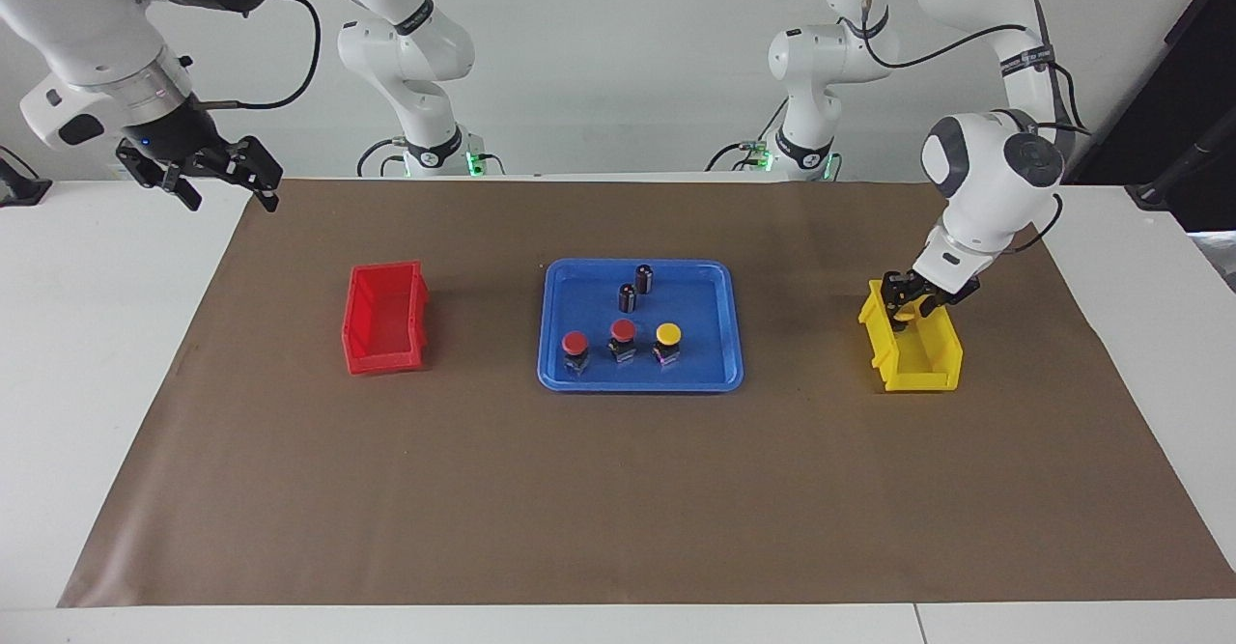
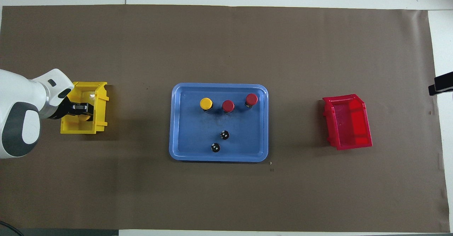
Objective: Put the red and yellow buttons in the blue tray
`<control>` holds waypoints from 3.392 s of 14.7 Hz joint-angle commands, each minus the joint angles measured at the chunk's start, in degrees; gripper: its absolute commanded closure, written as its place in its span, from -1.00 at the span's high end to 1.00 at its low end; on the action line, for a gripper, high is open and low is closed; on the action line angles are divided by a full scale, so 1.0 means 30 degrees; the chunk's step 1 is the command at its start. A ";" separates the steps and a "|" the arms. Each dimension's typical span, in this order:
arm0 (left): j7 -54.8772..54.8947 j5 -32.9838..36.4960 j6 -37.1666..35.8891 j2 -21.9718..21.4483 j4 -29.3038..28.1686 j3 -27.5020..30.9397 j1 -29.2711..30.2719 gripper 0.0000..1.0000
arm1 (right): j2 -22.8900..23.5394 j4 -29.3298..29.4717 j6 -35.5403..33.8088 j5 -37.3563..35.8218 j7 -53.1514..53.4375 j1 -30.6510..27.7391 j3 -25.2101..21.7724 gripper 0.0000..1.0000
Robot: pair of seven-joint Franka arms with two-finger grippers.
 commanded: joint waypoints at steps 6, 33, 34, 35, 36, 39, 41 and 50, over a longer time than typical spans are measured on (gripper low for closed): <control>-0.1105 -0.0166 0.1351 -0.0514 -0.1280 0.0097 -0.0132 -0.50 | -0.0429 -0.0532 0.0243 -0.0125 -0.0336 -0.0280 0.0214 1.00; -1.5520 -0.0196 0.0324 0.3733 0.4959 -0.0254 -1.0296 -0.97 | -0.0429 -0.0474 0.0155 -0.0125 -0.0336 -0.0250 0.0214 1.00; -1.5699 -0.0225 0.0326 0.3764 0.4960 -0.0254 -1.0358 -0.97 | -0.0429 -0.0474 0.0155 -0.0125 -0.0336 -0.0250 0.0214 1.00; -1.5700 -0.0196 0.0355 0.3880 0.4989 -0.0254 -1.0358 -0.97 | -0.0429 -0.0474 0.0155 -0.0125 -0.0336 -0.0221 0.0214 1.00; -1.5700 -0.0196 0.0471 0.3968 0.4960 -0.0254 -1.0358 -0.97 | -0.0429 -0.0474 0.0155 -0.0125 -0.0336 -0.0221 0.0214 1.00; -1.5759 -0.0167 0.1000 0.4525 0.4989 -0.0225 -1.0387 -0.91 | -0.0429 -0.0474 0.0155 -0.0125 -0.0336 -0.0221 0.0214 1.00; -1.5671 -0.0079 0.1117 0.4584 0.5076 -0.0225 -1.0358 0.14 | -0.0429 -0.0474 0.0155 -0.0125 -0.0336 -0.0250 0.0214 1.00; -1.3920 -0.0020 -0.4031 0.3154 0.8033 0.0213 -0.9397 1.00 | -0.0429 -0.0474 0.0184 -0.0154 -0.0336 -0.0221 0.0214 1.00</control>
